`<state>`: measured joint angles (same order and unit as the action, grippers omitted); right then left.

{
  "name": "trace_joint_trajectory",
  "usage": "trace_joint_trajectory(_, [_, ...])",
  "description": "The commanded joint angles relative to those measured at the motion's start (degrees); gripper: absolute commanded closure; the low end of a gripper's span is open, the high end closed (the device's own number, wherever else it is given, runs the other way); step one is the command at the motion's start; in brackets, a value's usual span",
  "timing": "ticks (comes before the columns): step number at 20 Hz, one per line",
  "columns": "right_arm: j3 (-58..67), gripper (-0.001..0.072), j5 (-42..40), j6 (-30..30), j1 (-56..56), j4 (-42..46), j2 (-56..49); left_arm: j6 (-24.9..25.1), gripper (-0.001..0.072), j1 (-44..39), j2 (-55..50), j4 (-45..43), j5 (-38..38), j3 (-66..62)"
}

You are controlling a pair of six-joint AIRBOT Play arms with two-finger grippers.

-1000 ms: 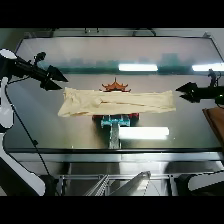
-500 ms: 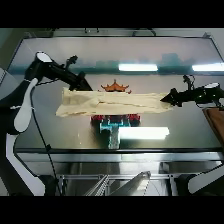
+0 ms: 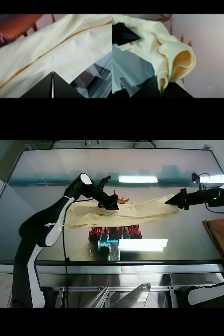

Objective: Fold the shirts.

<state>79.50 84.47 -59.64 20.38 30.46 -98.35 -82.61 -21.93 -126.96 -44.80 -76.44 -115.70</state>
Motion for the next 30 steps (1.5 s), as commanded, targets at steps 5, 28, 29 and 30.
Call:
trace_joint_trajectory(5, [2.03, 0.0695, 6.12, -1.53, -0.94, -13.2, 9.57, -3.96, 0.0704, -4.39, -3.87, 0.96, -0.92, -0.02])
trace_joint_trajectory(28, [16.11, 0.0671, -27.34, 1.42, -56.85, -29.79, -16.11, 8.48, 0.0703, 36.5, 30.08, 25.88, -16.79, 1.16])
trace_joint_trajectory(29, [16.11, 0.067, -23.32, 0.79, -54.9, -30.36, -15.19, 9.33, 0.0704, 36.48, 30.05, 25.86, -17.18, 1.16])
trace_joint_trajectory(30, [16.11, 0.0678, -19.58, -0.11, -52.48, -30.1, -14.08, 9.88, 0.0704, 36.3, 30.05, 25.86, -17.75, 1.18])
